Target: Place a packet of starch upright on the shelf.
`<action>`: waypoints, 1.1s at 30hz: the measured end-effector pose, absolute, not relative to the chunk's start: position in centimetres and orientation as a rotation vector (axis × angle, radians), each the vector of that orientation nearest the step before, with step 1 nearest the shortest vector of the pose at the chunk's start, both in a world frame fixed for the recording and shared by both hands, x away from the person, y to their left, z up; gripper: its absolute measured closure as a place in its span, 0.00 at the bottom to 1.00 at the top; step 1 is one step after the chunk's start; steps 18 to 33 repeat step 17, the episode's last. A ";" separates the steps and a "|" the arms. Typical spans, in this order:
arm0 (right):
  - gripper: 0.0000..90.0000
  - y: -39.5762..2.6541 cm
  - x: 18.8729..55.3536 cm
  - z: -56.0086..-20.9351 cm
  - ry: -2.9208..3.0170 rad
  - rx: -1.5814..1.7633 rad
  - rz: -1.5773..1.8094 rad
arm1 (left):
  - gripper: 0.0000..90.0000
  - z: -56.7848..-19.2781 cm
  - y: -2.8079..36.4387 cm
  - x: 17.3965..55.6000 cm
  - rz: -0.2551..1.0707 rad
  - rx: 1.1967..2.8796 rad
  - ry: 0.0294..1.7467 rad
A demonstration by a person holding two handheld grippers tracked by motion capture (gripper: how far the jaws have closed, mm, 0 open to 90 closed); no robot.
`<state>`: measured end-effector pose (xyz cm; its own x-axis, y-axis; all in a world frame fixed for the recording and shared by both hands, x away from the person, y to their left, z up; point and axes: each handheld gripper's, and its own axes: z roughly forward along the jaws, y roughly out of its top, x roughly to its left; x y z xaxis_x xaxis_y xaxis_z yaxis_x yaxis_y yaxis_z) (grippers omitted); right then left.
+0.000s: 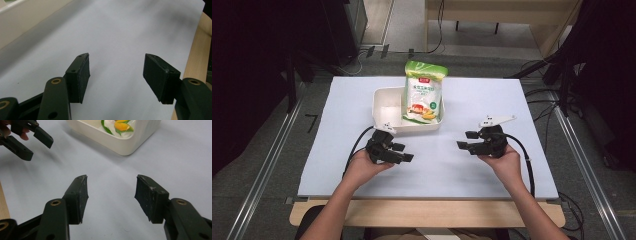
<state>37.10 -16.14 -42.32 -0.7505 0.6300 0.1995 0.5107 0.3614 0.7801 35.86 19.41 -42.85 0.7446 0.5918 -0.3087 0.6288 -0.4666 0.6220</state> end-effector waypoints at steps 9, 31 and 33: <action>0.49 -16.5 37.1 -42.9 2.470 1.064 1.327 | 0.42 -43.0 19.4 36.0 -0.066 2.195 0.917; 0.49 -16.4 37.2 -43.2 2.480 1.071 1.318 | 0.40 -43.3 19.1 36.0 -0.061 2.214 0.920; 0.49 -16.4 37.2 -43.2 2.480 1.071 1.318 | 0.40 -43.3 19.1 36.0 -0.061 2.214 0.920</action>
